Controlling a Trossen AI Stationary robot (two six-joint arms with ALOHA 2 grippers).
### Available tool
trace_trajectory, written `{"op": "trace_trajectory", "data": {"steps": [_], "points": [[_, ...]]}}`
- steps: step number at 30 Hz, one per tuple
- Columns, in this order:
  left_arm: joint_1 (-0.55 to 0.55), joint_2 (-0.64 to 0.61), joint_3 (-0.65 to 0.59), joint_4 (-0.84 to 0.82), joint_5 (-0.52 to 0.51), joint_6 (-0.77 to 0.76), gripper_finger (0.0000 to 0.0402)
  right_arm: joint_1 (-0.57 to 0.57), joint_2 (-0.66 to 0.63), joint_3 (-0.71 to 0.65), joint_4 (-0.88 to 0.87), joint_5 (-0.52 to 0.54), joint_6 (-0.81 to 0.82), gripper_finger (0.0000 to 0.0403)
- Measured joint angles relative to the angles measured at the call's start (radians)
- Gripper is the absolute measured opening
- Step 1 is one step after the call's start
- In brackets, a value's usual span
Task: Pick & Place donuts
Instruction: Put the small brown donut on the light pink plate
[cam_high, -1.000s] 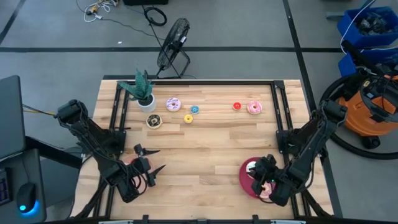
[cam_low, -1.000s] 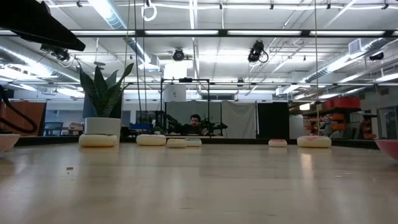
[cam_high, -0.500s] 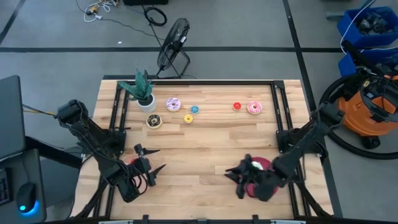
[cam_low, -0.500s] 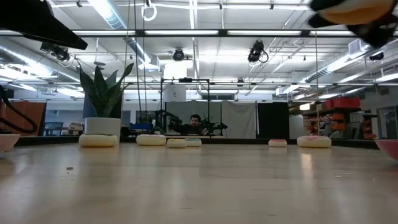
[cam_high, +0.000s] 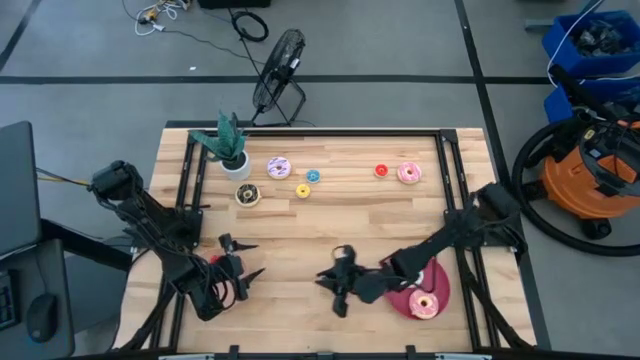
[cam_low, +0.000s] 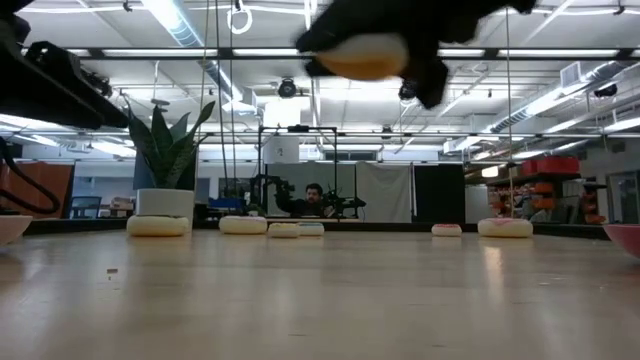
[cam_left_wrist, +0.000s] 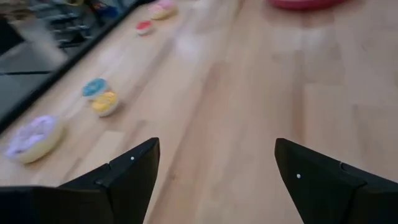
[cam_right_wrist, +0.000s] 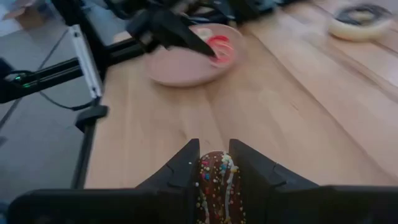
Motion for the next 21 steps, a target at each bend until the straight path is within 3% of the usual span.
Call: {"op": "trace_trajectory", "data": {"steps": [11,21], "points": [[0.003,0.000,-0.085,0.410,0.205,0.414,0.0323,-0.024,0.166,0.290,-0.104,-0.053,-0.177,0.0091],[0.036,0.000,-0.192,0.815,0.325,0.605,0.0323,0.004,0.180,0.319,-0.146,-0.014,-0.161,0.0091]]}}
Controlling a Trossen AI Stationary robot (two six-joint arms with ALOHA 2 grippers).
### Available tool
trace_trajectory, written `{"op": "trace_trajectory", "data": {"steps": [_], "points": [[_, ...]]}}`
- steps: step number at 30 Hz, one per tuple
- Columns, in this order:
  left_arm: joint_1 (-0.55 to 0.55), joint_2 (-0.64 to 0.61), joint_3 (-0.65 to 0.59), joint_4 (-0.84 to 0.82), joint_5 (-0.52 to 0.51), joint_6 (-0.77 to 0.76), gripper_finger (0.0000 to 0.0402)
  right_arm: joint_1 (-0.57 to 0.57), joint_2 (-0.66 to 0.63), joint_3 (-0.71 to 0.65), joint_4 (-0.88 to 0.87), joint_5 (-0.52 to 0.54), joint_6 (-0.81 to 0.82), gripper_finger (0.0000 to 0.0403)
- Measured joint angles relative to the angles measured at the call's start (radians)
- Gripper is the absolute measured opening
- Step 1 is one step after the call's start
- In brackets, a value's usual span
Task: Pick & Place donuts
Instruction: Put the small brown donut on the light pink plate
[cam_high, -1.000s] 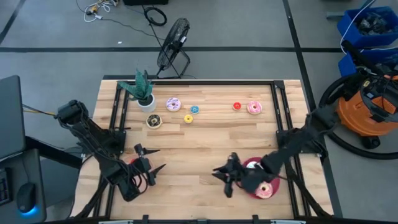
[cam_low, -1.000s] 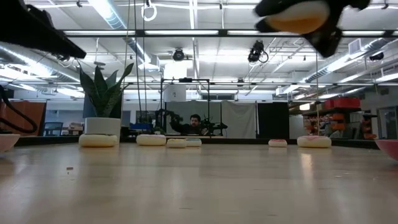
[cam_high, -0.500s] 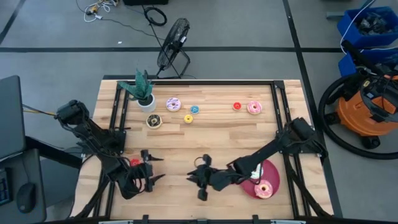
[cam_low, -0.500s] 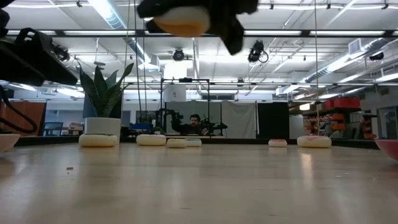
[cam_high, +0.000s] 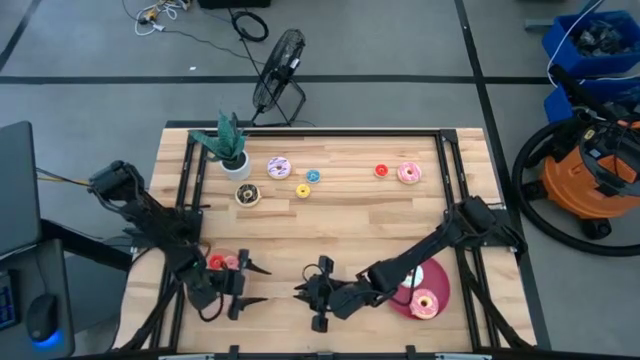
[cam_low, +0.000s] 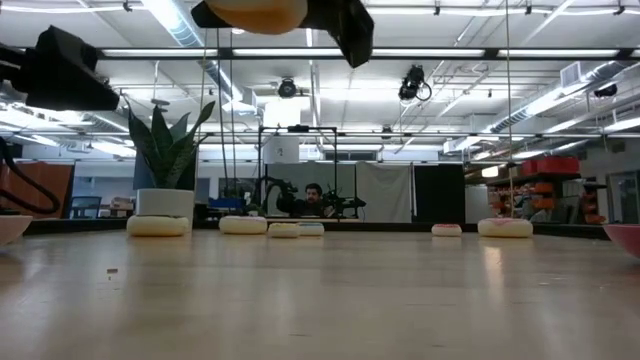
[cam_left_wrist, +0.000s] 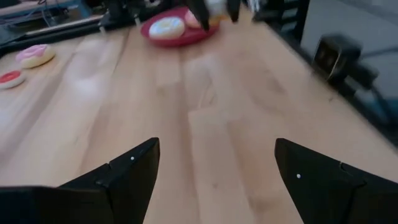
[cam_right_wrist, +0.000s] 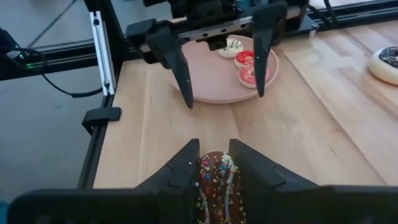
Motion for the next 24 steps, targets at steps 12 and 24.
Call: {"op": "trace_trajectory", "data": {"steps": [12,24], "points": [[0.097,0.007,-0.018,0.177,0.171,-0.041,0.0323,0.002,0.000,0.000,0.005,0.052,-0.091,0.0091],[0.163,0.167,-0.002,0.363,0.266,0.120,0.0323,-0.012,0.006,0.000,0.067,-0.013,-0.161,0.0091]]}}
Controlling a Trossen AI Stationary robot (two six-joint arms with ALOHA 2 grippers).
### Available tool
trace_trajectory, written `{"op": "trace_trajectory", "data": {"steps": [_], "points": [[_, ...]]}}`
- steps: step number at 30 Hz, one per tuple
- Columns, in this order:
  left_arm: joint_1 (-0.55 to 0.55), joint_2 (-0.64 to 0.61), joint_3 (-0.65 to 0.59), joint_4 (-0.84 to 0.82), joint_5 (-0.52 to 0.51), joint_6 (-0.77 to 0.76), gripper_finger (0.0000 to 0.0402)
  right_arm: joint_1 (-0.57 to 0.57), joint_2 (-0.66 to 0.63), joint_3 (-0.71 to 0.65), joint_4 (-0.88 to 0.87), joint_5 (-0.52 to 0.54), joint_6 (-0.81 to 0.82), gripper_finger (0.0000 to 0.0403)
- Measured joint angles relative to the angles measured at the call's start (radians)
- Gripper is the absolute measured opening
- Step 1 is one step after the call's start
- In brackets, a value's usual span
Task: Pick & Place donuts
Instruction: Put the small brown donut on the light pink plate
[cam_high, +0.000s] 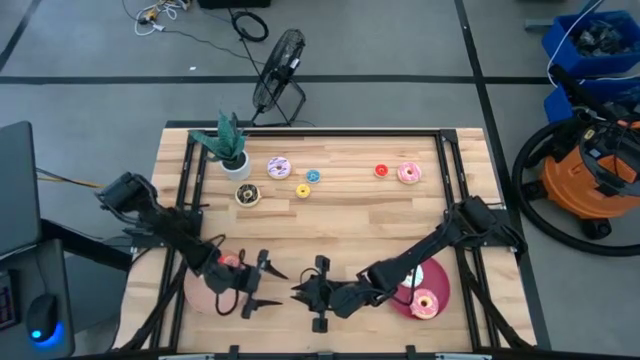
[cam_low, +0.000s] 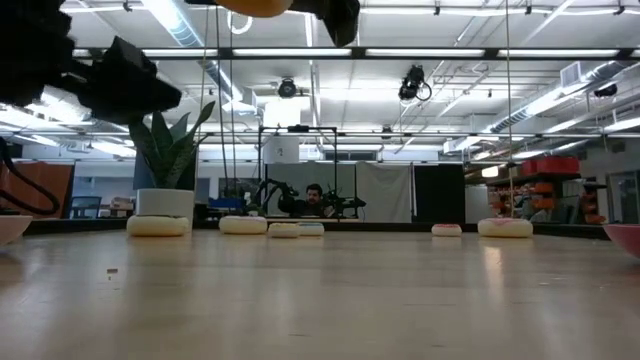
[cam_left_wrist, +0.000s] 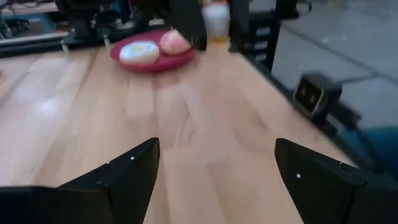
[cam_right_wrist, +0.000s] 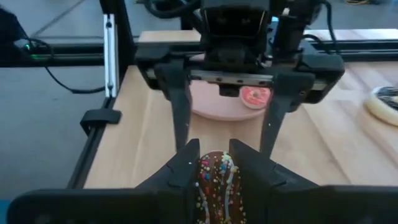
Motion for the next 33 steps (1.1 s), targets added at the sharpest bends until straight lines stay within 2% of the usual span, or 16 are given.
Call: {"op": "trace_trajectory", "data": {"steps": [3,6,10,13,17,22,25,30,33], "points": [[-0.026,-0.031,0.000,-0.119,-0.067,0.002,0.0323,-0.021,0.042,0.000,0.051,-0.049,0.005,0.0091],[-0.066,-0.090,0.000,-0.327,-0.141,-0.041,0.0323,-0.049,0.104,0.000,0.132,-0.130,0.011,0.0091],[-0.110,-0.182,0.022,-0.631,-0.149,-0.185,0.0323,-0.093,0.193,0.039,0.196,-0.206,0.014,0.0091],[-0.131,-0.232,0.039,-0.782,-0.152,-0.285,0.0323,-0.129,0.268,0.119,0.193,-0.248,0.006,0.0091],[-0.150,-0.269,0.043,-0.900,-0.156,-0.379,0.0323,-0.167,0.357,0.233,0.171,-0.269,-0.017,0.0091],[-0.177,-0.266,0.043,-0.941,-0.156,-0.462,0.0323,-0.205,0.411,0.300,0.124,-0.270,-0.013,0.0098],[-0.196,-0.266,0.043,-0.945,-0.156,-0.495,0.0323,-0.224,0.410,0.305,0.093,-0.275,-0.009,0.0132],[-0.210,-0.266,0.043,-0.938,-0.174,-0.526,0.0323,-0.254,0.408,0.304,0.086,-0.331,-0.011,0.0238],[-0.208,-0.265,0.043,-0.924,-0.209,-0.529,0.0323,-0.257,0.399,0.304,0.071,-0.294,-0.027,0.0293]]}}
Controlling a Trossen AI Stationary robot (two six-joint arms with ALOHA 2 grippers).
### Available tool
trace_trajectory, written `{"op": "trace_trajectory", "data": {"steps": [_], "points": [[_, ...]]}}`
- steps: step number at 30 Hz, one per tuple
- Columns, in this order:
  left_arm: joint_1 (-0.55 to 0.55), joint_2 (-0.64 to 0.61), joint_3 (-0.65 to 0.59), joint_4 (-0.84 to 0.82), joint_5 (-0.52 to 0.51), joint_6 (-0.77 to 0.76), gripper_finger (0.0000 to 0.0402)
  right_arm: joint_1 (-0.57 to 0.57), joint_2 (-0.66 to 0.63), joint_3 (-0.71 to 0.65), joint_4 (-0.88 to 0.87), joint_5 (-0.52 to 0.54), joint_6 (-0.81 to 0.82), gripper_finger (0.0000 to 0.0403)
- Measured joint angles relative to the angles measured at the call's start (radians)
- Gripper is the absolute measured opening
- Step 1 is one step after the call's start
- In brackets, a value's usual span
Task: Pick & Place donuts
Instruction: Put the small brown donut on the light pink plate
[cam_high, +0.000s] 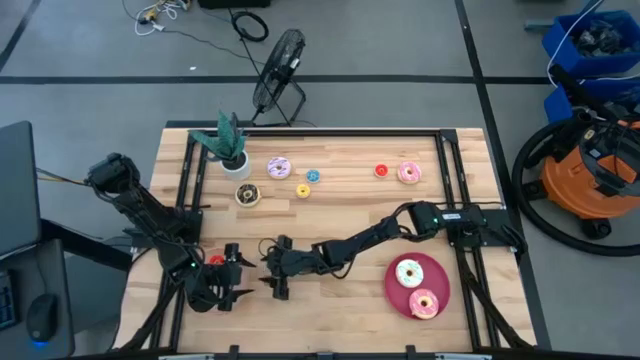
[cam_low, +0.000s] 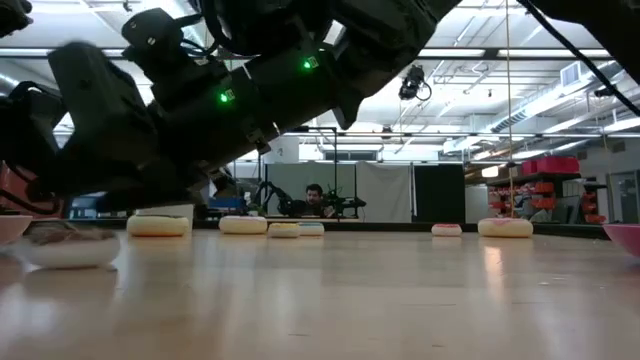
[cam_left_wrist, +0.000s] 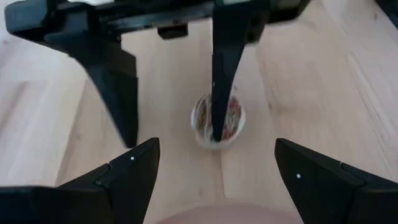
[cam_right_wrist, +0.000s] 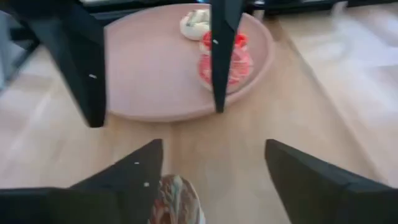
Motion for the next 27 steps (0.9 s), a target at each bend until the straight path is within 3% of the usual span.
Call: {"op": "trace_trajectory", "data": {"steps": [5,12,16,20,23,27], "points": [[0.002,0.005,0.000,0.029,-0.090,0.006,0.0323,0.054,-0.049,0.000,-0.124,0.166,-0.011,0.0333],[0.025,0.080,-0.011,0.127,-0.113,0.015,0.0323,0.242,-0.142,0.000,-0.514,0.592,0.114,0.0317],[0.046,0.150,-0.011,0.205,-0.103,0.019,0.0323,0.345,-0.196,0.000,-0.710,0.651,0.354,0.0301],[0.076,0.228,-0.012,0.325,-0.042,0.060,0.0323,0.441,-0.197,-0.001,-0.777,0.738,0.541,0.0292],[0.106,0.283,-0.011,0.432,0.027,0.115,0.0323,0.489,-0.195,-0.001,-0.785,0.775,0.595,0.0290],[0.151,0.335,-0.011,0.452,0.040,0.110,0.0323,0.510,-0.193,-0.001,-0.782,0.831,0.591,0.0290]]}}
